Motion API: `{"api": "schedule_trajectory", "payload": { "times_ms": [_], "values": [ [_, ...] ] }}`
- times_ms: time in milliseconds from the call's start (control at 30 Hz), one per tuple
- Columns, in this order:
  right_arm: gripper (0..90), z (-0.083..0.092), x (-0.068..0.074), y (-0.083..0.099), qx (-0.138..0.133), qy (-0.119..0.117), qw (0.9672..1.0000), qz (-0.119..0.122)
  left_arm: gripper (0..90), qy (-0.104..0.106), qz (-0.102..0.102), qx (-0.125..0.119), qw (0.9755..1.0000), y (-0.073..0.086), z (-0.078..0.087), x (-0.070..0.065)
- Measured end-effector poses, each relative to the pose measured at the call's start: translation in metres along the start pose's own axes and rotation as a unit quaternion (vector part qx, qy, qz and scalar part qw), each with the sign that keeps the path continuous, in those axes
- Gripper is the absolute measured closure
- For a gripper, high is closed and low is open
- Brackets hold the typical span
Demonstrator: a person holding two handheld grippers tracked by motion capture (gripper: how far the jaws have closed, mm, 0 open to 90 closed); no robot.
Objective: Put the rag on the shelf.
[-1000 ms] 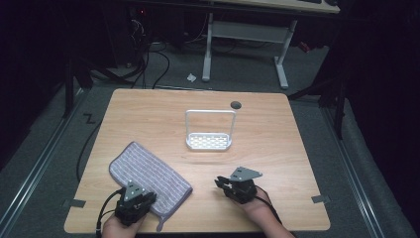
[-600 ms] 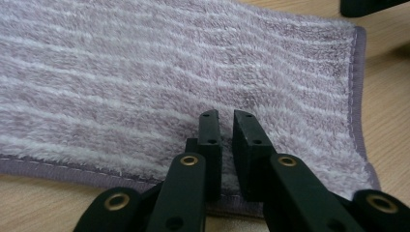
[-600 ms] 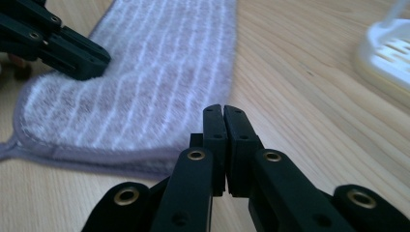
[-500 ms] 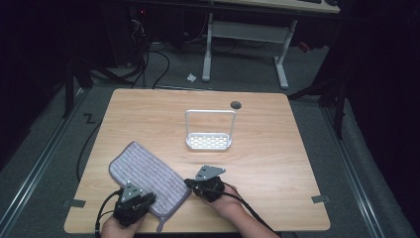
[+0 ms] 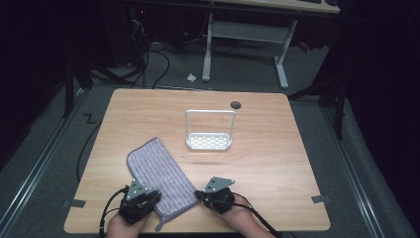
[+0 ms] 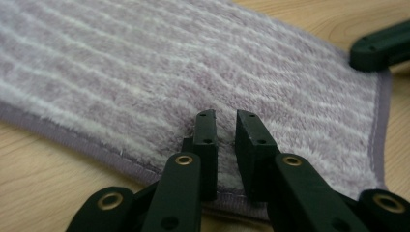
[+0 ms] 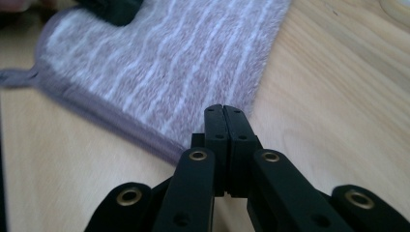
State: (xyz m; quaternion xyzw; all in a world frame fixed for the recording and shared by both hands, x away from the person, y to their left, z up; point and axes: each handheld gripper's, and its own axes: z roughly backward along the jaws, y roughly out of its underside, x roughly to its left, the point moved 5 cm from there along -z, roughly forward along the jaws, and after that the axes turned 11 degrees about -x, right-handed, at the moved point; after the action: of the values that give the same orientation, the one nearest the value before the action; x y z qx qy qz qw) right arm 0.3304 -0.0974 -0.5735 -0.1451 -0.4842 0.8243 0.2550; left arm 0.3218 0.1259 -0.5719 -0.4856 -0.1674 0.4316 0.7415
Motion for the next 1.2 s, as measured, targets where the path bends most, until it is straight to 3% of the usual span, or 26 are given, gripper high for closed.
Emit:
{"api": "schedule_trajectory", "payload": {
  "times_ms": [67,133,267,333,433,500,533,567,733,833,933,1033,1133,1200],
  "values": [
    [90.0,0.005,0.001,0.003,-0.001,0.001,1.0,0.001,77.8,0.006,0.003,0.0,1.0,-0.001,-0.003,-0.002],
    [90.0,0.019,0.006,0.011,0.004,0.004,1.0,-0.001,74.7,0.022,-0.007,0.003,0.9997,-0.004,-0.01,-0.011],
    [90.0,0.03,0.009,0.016,0.007,0.009,0.9999,0.001,69.9,0.018,-0.014,0.001,0.9997,-0.006,-0.011,-0.015],
    [89.9,0.034,0.01,0.018,0.007,0.009,0.9999,-0.006,67.4,0.025,0.019,-0.016,0.9994,-0.011,-0.004,-0.018],
    [89.9,0.032,0.008,0.011,-0.006,0.005,1.0,-0.001,70.8,0.035,0.031,-0.026,0.9986,-0.013,0.002,-0.021],
    [90.0,0.023,0.001,0.001,-0.012,0.014,0.9998,-0.003,79.6,0.028,0.007,0.001,0.9996,-0.005,0.0,-0.025],
    [90.0,0.017,-0.004,-0.005,-0.016,0.02,0.9997,-0.003,80.6,0.028,0.007,0.001,0.9996,-0.005,0.0,-0.025],
    [90.0,0.008,-0.01,-0.013,-0.018,0.027,0.9995,-0.003,81.5,0.027,0.004,0.019,0.9994,0.0,-0.004,-0.025],
    [90.0,-0.03,-0.032,-0.037,-0.002,0.057,0.9983,0.009,81.6,0.035,0.003,0.018,0.9992,0.002,-0.003,-0.024],
    [90.0,-0.046,-0.039,-0.032,0.023,0.066,0.9975,0.008,81.3,0.038,0.005,0.017,0.9991,0.002,-0.003,-0.024],
    [90.0,-0.039,-0.037,-0.026,0.017,0.062,0.998,-0.001,81.3,0.046,0.004,0.018,0.9988,0.004,-0.001,-0.025],
    [90.0,-0.024,-0.033,-0.018,0.017,0.056,0.9983,0.005,81.2,0.055,0.005,0.02,0.9983,0.005,0.0,-0.028],
    [90.0,-0.012,-0.03,-0.01,0.014,0.049,0.9987,-0.004,81.1,0.075,-0.01,0.02,0.9969,0.011,0.003,-0.04],
    [90.0,0.006,-0.024,0.001,0.011,0.044,0.9989,-0.011,81.0,0.097,-0.026,0.027,0.9946,0.014,0.005,-0.053]
  ]
}}
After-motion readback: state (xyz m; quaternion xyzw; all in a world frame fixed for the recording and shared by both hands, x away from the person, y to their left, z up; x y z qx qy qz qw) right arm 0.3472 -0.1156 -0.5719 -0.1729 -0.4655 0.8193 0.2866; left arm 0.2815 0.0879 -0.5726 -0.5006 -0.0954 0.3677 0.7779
